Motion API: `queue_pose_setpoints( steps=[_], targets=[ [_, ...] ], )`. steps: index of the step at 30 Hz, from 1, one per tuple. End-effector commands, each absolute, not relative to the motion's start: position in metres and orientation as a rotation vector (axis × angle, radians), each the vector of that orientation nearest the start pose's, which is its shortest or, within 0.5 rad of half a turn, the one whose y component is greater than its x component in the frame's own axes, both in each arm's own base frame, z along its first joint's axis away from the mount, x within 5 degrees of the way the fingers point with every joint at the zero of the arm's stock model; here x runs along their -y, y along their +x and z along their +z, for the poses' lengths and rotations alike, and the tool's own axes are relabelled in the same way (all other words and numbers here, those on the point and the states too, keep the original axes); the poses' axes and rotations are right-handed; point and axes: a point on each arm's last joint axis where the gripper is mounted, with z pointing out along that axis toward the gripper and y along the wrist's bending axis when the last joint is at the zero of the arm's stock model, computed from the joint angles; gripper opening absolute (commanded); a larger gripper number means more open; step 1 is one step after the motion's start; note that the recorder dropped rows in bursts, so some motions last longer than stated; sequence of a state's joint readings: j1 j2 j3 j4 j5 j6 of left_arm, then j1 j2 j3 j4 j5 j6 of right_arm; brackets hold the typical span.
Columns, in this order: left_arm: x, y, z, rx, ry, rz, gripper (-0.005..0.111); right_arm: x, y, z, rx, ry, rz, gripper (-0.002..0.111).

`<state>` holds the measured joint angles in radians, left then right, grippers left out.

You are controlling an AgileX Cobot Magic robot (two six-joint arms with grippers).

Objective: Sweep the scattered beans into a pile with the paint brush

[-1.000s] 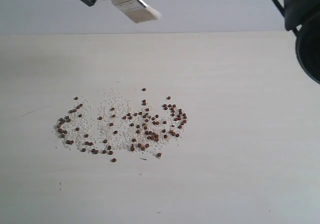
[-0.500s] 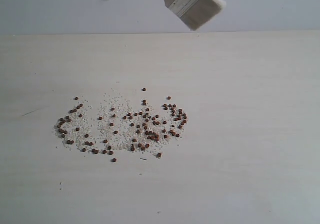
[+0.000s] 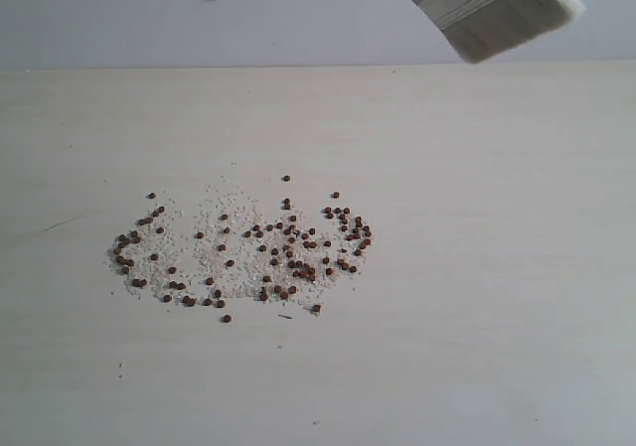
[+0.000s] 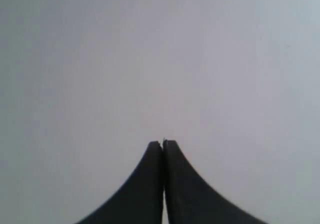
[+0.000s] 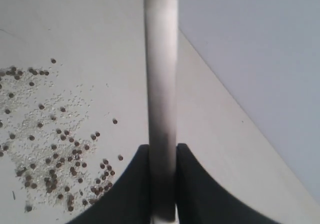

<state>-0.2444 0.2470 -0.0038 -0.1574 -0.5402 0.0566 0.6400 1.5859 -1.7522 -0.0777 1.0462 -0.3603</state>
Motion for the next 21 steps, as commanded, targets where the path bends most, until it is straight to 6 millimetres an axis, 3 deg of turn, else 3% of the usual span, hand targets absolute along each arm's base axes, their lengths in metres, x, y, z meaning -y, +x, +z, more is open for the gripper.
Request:
queue_pose_setpoints(
  steps=[1,7,12,21],
  targets=[
    [0.010,0.059,0.241,-1.207,0.055,-0.257,0.001,-0.182,0.255,0.431,-1.921,-1.050,0.066,0.000],
    [0.010,0.051,0.233,-1.263,0.075,-0.274,0.001,-0.160,0.222,0.427,-1.661,-0.935,0.114,0.000],
    [0.012,0.053,0.223,-1.372,0.090,-0.280,0.001,-0.150,0.204,0.403,-1.515,-0.868,0.150,0.000],
    [0.016,0.054,0.202,-1.608,0.131,-0.291,0.001,-0.150,0.199,0.355,-1.326,-0.793,0.179,0.000]
  ],
)
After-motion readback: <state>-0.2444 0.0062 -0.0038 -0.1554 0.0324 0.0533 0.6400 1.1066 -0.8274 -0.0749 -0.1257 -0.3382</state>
